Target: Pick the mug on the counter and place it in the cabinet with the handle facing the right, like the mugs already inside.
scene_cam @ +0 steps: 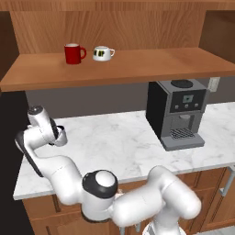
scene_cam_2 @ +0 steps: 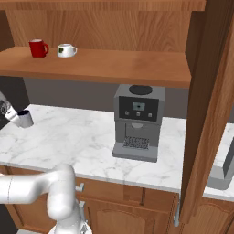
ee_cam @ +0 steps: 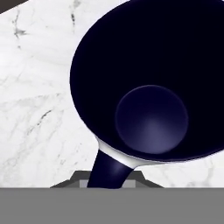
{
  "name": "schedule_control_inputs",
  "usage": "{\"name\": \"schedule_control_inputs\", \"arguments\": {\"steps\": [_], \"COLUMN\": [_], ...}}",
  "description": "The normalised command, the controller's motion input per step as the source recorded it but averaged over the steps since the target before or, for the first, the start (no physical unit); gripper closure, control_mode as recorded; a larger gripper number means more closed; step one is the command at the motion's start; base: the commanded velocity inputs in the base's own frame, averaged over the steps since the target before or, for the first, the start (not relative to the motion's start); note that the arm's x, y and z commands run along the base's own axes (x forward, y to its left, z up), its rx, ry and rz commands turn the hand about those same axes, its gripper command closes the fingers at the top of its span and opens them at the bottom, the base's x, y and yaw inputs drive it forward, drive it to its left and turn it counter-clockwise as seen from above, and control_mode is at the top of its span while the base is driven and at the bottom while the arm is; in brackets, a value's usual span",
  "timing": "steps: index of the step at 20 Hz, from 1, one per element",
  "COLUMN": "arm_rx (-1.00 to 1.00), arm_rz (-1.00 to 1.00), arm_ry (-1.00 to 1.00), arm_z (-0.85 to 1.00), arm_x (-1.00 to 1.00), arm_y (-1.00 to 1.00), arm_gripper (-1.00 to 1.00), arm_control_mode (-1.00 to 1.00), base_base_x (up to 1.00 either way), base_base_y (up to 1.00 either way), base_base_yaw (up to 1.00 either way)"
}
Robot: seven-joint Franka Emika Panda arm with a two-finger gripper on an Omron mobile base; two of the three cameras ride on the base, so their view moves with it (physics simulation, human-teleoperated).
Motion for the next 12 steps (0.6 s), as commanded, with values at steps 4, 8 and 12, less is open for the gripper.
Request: {"name": "schedule_control_inputs", "arguments": {"steps": [4,8,12], "arm_rx": [0.02,0.00,0.00], "arm_rz": [0.30,0.35,0.37], "arm_ry": [-0.06,-0.07,-0.12], "arm_z": [0.09,0.10,0.24], "arm_x": [-0.51,-0.62,-0.79], "arm_y": [-0.49,-0.42,-0.38], "arm_gripper": [1.00,1.00,1.00], "arm_control_mode": [-1.00,-1.00,-1.00], "base_base_x": [0.00,0.00,0.00], "base_base_y": [0.00,0.00,0.00], "base_base_yaw": [0.00,0.00,0.00]}}
